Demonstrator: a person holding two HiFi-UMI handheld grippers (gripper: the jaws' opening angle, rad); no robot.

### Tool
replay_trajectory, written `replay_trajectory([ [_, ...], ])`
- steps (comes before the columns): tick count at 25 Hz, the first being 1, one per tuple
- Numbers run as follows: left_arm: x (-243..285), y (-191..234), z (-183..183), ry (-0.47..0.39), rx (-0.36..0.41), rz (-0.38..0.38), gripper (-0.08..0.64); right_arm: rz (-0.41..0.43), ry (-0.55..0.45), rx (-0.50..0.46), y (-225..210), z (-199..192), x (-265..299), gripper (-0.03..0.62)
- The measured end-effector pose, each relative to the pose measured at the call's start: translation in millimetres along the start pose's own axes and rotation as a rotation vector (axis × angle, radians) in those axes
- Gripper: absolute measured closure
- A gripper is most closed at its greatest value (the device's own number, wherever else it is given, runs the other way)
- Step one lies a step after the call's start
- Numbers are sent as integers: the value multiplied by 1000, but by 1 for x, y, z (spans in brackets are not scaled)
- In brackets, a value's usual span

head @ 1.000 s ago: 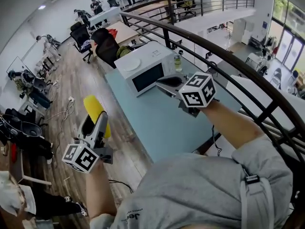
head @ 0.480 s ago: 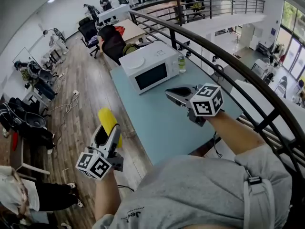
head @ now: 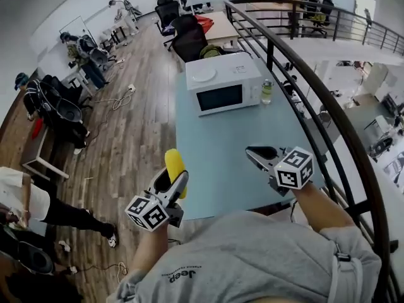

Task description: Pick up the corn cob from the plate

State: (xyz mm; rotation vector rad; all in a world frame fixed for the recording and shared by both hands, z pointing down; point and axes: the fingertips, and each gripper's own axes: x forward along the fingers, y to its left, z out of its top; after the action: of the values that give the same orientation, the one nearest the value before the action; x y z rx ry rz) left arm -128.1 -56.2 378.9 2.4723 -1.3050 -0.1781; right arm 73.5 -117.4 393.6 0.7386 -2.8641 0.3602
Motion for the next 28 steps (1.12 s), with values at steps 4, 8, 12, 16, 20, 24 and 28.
replay_trajectory([
  [4, 15, -20, -45, 52, -59, 27, 296, 47, 48, 10, -18, -37, -18, 577],
  [8, 9, -22, -67, 88, -71, 72, 296, 76, 79, 40, -18, -63, -19, 577],
  [12, -4, -10, -75, 95, -76, 81, 296, 92, 98, 70, -7, -82, -5, 577],
  [16, -17, 10, -81, 111, -91, 42, 296, 72, 107, 111, 6, -94, 16, 577],
  [20, -32, 35, -77, 148, -82, -7, 296, 28, 97, 208, 17, -97, 40, 577],
  [24, -43, 55, -66, 157, -74, -35, 296, 7, 95, 265, 27, -97, 62, 577],
  [28, -54, 66, -68, 158, -88, -40, 296, 27, 126, 264, 45, -102, 78, 577],
])
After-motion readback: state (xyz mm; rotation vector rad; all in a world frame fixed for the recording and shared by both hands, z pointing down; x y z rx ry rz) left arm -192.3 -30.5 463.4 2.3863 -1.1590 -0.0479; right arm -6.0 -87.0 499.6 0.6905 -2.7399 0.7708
